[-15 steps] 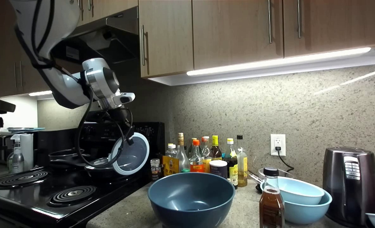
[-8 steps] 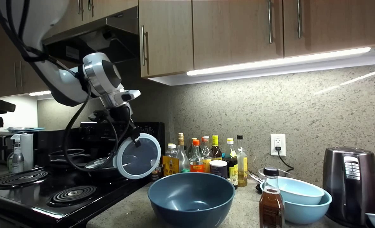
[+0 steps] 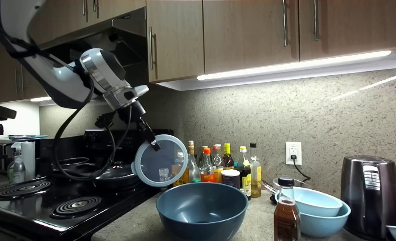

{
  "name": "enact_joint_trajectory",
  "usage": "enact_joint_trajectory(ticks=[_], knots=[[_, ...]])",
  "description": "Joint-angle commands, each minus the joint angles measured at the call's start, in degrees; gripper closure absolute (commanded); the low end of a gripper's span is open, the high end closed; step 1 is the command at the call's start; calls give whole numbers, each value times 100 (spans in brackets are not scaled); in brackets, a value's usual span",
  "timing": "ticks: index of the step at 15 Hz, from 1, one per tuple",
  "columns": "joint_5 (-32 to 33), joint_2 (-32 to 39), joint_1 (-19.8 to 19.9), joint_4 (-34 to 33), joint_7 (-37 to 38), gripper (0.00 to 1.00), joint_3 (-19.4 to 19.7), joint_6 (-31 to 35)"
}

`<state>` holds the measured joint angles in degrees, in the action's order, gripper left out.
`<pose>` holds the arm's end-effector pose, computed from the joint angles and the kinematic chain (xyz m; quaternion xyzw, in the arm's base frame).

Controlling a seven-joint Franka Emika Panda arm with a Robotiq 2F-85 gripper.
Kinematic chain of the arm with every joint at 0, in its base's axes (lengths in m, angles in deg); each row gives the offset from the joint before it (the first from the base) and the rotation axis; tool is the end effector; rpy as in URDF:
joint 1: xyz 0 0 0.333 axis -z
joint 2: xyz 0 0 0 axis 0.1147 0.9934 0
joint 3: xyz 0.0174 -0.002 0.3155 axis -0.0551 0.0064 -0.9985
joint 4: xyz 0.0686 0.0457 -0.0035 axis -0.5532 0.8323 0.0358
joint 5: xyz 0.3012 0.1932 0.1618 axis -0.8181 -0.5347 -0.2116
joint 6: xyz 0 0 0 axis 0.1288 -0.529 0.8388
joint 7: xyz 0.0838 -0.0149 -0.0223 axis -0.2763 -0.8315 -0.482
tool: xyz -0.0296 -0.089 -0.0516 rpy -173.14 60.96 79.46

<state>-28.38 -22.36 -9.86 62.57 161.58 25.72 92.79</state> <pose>0.4436 0.1354 0.4613 0.8779 -0.3834 0.2717 0.0916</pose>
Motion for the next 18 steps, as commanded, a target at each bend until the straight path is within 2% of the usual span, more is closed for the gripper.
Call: enact_joint_trajectory(ticks=[1,3,5,7,11,12,18], knots=[[185,-457,139,274,548,99,-195,-302],[130,-554,114,338,631,99,-214,-412],[-11,-585,-22,437,442,99,-142,-49],[2,-409,40,235,377,95,-166,-261],[3,-389,45,234,378,95,-161,-263],[3,-388,45,234,378,99,-161,-263],[-357,-315,211,262,336,99,181,-343]])
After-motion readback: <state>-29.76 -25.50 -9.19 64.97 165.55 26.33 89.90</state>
